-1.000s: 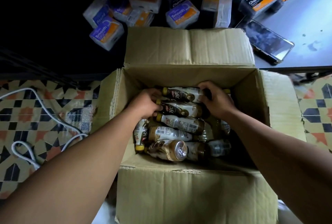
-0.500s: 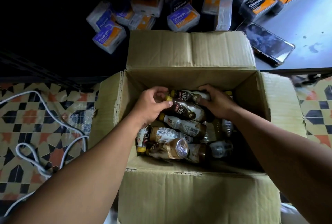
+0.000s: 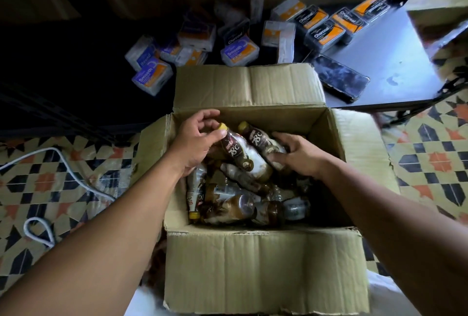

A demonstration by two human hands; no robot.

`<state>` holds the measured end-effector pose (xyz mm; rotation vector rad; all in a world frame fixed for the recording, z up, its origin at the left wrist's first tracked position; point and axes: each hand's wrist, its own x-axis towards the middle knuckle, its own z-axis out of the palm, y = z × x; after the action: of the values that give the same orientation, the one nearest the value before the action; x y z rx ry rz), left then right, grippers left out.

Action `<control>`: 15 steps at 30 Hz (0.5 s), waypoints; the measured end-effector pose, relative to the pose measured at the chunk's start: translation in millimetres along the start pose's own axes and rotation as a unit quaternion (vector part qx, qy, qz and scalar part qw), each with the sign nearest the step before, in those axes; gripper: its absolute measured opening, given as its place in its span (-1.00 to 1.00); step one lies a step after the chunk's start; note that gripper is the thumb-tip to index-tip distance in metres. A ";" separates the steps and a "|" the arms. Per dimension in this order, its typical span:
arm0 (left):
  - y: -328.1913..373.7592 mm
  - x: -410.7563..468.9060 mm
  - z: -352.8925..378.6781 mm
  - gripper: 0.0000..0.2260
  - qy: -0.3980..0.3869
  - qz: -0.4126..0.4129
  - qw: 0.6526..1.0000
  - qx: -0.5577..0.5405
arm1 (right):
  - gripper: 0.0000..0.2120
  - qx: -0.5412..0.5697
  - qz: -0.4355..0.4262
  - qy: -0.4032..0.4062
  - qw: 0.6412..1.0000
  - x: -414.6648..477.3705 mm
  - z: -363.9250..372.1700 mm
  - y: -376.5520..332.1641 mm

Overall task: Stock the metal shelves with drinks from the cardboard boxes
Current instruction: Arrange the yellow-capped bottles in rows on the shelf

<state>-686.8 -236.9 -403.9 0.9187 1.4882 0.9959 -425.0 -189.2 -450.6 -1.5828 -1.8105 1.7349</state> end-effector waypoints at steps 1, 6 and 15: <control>12.3 -5.0 -0.3 -0.66 0.002 0.026 1.000 0.015 | -0.33 0.026 -0.008 0.008 1.000 -7.5 2.2 -3.6; 86.9 -36.6 -0.7 -0.71 0.004 0.134 0.989 0.061 | -0.43 0.128 -0.090 0.056 0.986 -57.1 6.4 -54.1; 241.1 -120.0 -2.5 -0.67 0.018 0.346 0.935 0.078 | -0.33 0.132 -0.330 0.160 0.921 -150.7 -26.6 -184.5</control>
<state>-665.3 -263.5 -136.8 1.6114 1.2985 1.4072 -442.9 -240.6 -217.1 -0.9201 -1.5994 1.2497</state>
